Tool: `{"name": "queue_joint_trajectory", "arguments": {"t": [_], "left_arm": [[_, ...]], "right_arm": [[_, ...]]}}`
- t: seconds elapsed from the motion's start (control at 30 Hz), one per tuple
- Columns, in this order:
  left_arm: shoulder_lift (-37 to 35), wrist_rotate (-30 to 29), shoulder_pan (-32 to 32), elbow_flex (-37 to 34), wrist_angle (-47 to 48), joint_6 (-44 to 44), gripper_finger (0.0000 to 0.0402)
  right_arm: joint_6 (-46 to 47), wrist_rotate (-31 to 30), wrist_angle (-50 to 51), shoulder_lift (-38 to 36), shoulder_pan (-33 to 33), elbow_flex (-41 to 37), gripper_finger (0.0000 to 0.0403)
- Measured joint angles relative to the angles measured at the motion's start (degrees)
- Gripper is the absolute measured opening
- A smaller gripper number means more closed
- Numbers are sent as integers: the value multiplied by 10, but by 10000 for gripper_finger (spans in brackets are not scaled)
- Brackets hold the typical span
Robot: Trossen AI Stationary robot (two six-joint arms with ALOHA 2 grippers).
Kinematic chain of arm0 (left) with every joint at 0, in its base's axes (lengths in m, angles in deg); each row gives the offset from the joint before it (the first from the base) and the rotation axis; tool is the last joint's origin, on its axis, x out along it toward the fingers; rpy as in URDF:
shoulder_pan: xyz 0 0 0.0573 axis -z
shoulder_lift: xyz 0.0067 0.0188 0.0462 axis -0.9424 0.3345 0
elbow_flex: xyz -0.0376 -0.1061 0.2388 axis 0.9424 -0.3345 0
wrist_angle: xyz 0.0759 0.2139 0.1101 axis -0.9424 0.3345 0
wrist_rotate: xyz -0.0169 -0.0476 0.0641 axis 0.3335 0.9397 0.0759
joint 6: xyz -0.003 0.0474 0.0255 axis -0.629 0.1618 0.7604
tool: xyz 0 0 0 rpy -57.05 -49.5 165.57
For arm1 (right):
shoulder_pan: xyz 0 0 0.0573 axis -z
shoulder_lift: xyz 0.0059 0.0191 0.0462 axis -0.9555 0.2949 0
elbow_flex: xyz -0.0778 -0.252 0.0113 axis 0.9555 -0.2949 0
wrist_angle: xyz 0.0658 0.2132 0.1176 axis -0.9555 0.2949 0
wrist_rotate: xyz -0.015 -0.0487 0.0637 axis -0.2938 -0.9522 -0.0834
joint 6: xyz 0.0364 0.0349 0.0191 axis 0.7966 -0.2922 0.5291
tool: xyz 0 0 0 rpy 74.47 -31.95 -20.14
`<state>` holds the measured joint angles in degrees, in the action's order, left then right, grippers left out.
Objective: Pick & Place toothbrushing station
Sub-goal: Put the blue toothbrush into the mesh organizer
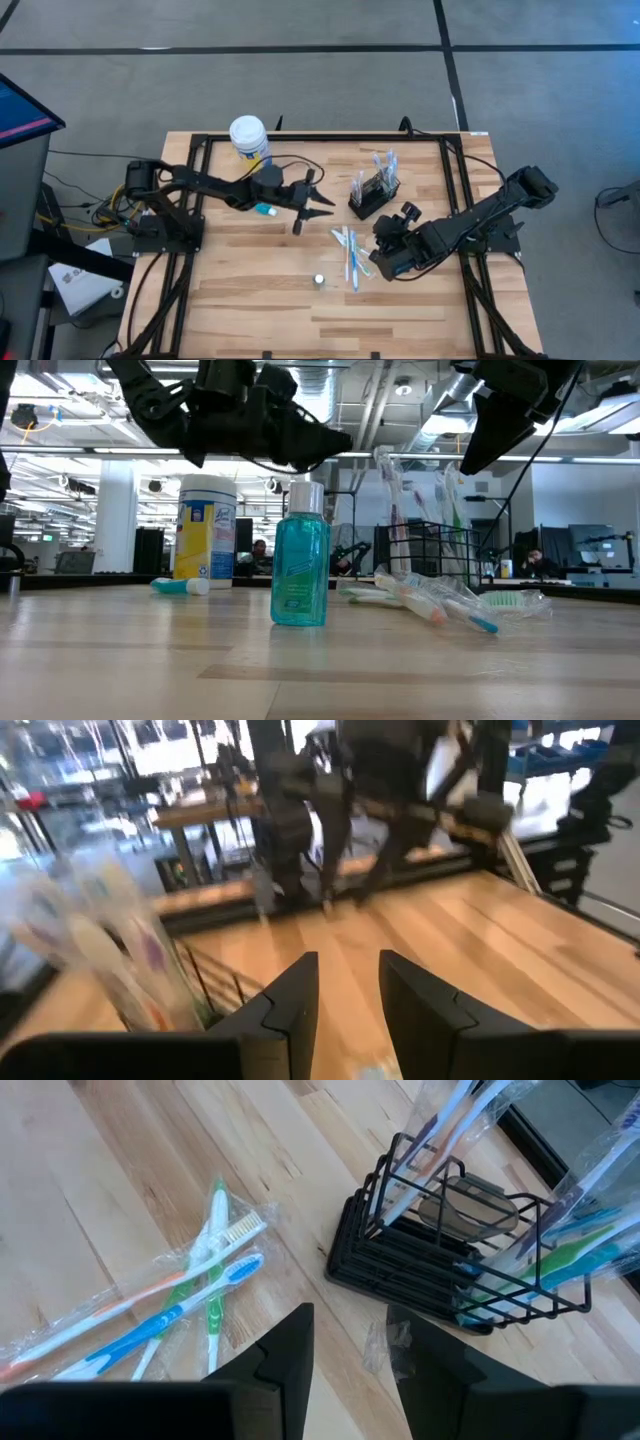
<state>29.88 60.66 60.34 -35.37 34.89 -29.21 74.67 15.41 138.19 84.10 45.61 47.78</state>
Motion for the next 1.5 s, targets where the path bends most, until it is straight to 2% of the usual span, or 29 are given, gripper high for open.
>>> {"name": "queue_joint_trajectory", "arguments": {"t": [0.43,0.63,0.8,1.0,1.2,1.5], "left_arm": [[0,-1,48,-47,8,-19,101],[0,-1,63,-55,7,-34,101],[0,-1,72,-58,5,-36,101],[0,-1,72,-58,6,-38,101],[0,-1,72,-58,7,-39,101],[0,-1,72,-58,7,-39,101]], "right_arm": [[41,44,-70,0,-1,-6,118],[52,73,-202,0,0,-78,118],[51,69,-289,0,18,-134,118],[70,106,-387,0,43,-195,118],[76,153,-527,0,60,-252,118],[81,172,-573,0,64,-270,118]]}}
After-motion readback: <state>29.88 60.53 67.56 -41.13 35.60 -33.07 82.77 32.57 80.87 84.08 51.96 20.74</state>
